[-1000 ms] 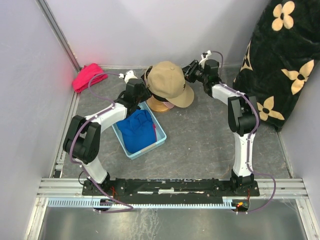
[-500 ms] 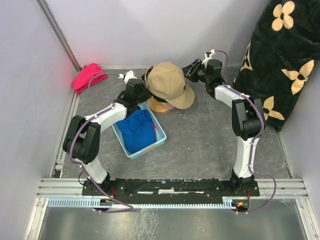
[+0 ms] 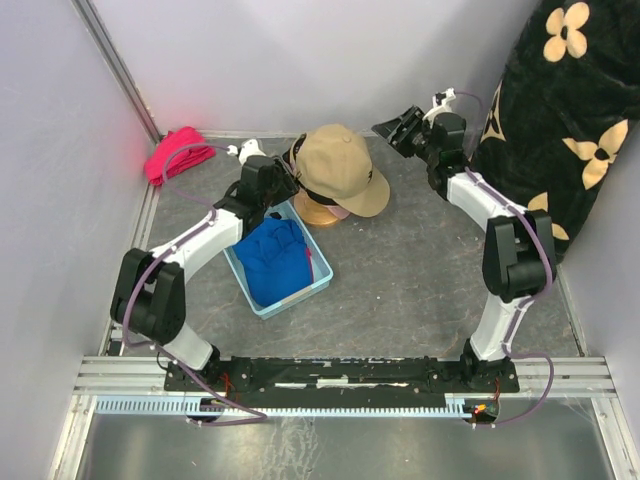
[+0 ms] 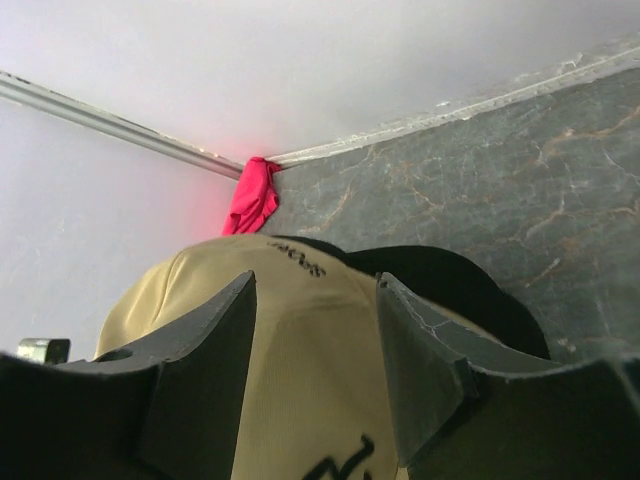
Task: Stack the hats
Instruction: Stack the hat on the hat, then pick up the hat from the bin.
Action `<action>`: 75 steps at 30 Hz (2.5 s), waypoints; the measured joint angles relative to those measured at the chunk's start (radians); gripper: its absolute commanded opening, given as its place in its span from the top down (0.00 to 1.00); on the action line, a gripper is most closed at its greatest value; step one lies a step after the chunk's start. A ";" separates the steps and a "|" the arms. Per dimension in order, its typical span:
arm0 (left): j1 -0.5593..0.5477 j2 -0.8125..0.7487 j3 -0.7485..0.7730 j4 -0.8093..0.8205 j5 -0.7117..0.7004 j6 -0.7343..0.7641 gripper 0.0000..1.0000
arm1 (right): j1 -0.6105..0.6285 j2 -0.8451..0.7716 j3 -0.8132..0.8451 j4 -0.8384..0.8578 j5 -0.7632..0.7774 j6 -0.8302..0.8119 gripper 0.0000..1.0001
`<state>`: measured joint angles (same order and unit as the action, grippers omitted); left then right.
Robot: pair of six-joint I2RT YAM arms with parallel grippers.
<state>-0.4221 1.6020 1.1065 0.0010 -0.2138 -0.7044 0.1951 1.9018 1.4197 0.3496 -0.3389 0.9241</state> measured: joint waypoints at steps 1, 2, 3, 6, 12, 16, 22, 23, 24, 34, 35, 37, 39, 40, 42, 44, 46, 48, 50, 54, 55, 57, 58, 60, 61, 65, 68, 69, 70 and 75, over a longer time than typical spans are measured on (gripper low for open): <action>0.000 -0.018 -0.006 -0.008 -0.005 0.002 0.35 | 0.000 -0.026 -0.020 -0.009 0.008 -0.011 0.40; 0.000 -0.035 -0.013 -0.014 -0.010 0.003 0.34 | 0.001 -0.056 -0.042 -0.024 0.014 -0.025 0.40; 0.000 -0.061 -0.026 -0.016 -0.015 0.006 0.34 | 0.003 -0.083 -0.058 -0.039 0.023 -0.039 0.39; -0.001 -0.133 -0.068 -0.019 -0.023 0.010 0.33 | 0.022 -0.182 -0.100 -0.106 0.056 -0.102 0.38; -0.001 -0.270 -0.170 -0.045 -0.050 0.022 0.33 | 0.099 -0.409 -0.176 -0.217 0.121 -0.223 0.38; -0.001 -0.307 -0.216 -0.081 -0.064 0.047 0.34 | 0.127 -0.534 -0.227 -0.265 0.144 -0.270 0.38; -0.001 -0.296 -0.254 -0.156 -0.079 0.082 0.33 | 0.167 -0.637 -0.312 -0.316 0.177 -0.303 0.38; -0.001 -0.286 -0.255 -0.170 -0.084 0.089 0.33 | 0.180 -0.649 -0.329 -0.322 0.183 -0.306 0.38; -0.001 -0.276 -0.255 -0.180 -0.088 0.091 0.33 | 0.191 -0.659 -0.343 -0.327 0.187 -0.309 0.37; -0.001 -0.209 -0.261 -0.218 -0.108 0.106 0.32 | 0.244 -0.700 -0.436 -0.346 0.227 -0.319 0.39; -0.001 -0.202 -0.261 -0.218 -0.108 0.106 0.32 | 0.250 -0.702 -0.439 -0.351 0.238 -0.321 0.39; -0.001 -0.188 -0.261 -0.221 -0.108 0.107 0.32 | 0.263 -0.709 -0.443 -0.361 0.255 -0.329 0.40; -0.001 -0.174 -0.261 -0.224 -0.110 0.107 0.32 | 0.274 -0.717 -0.443 -0.374 0.273 -0.334 0.40; -0.001 -0.167 -0.261 -0.224 -0.110 0.107 0.32 | 0.277 -0.721 -0.443 -0.380 0.279 -0.339 0.40; -0.001 -0.153 -0.260 -0.224 -0.110 0.107 0.32 | 0.283 -0.725 -0.443 -0.386 0.285 -0.346 0.40; -0.001 -0.138 -0.257 -0.224 -0.110 0.107 0.32 | 0.283 -0.727 -0.443 -0.388 0.288 -0.349 0.40; -0.001 -0.121 -0.248 -0.224 -0.109 0.107 0.32 | 0.283 -0.727 -0.444 -0.388 0.290 -0.352 0.40; -0.001 -0.106 -0.238 -0.223 -0.108 0.106 0.32 | 0.283 -0.727 -0.446 -0.388 0.291 -0.355 0.40; -0.001 -0.089 -0.229 -0.218 -0.108 0.106 0.32 | 0.284 -0.728 -0.451 -0.388 0.291 -0.357 0.40; -0.003 -0.082 -0.229 -0.211 -0.108 0.106 0.33 | 0.284 -0.729 -0.463 -0.388 0.291 -0.365 0.40; -0.003 -0.082 -0.229 -0.208 -0.108 0.106 0.34 | 0.284 -0.729 -0.467 -0.388 0.291 -0.365 0.40; -0.005 -0.080 -0.229 -0.208 -0.108 0.106 0.37 | 0.284 -0.729 -0.473 -0.388 0.291 -0.365 0.40; -0.005 -0.077 -0.228 -0.207 -0.107 0.106 0.39 | 0.284 -0.729 -0.476 -0.388 0.291 -0.365 0.40; -0.006 -0.071 -0.228 -0.204 -0.104 0.106 0.43 | 0.284 -0.729 -0.480 -0.386 0.291 -0.365 0.40; -0.005 -0.070 -0.228 -0.203 -0.101 0.106 0.45 | 0.284 -0.730 -0.482 -0.386 0.291 -0.365 0.40; -0.006 -0.062 -0.227 -0.191 -0.098 0.106 0.53 | 0.284 -0.734 -0.487 -0.386 0.293 -0.365 0.40; -0.006 -0.053 -0.228 -0.184 -0.095 0.106 0.63 | 0.284 -0.743 -0.488 -0.386 0.295 -0.366 0.40; -0.006 -0.053 -0.228 -0.182 -0.094 0.106 0.65 | 0.284 -0.747 -0.488 -0.386 0.296 -0.367 0.40; -0.006 -0.053 -0.228 -0.179 -0.093 0.106 0.66 | 0.284 -0.749 -0.488 -0.386 0.296 -0.368 0.40; -0.006 -0.053 -0.228 -0.167 -0.092 0.106 0.85 | 0.284 -0.758 -0.488 -0.386 0.296 -0.369 0.40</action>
<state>-0.4278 1.5486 0.8787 -0.1665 -0.3054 -0.5983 0.4789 1.1442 0.9318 -0.0364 -0.0429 0.5549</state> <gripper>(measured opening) 0.242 0.599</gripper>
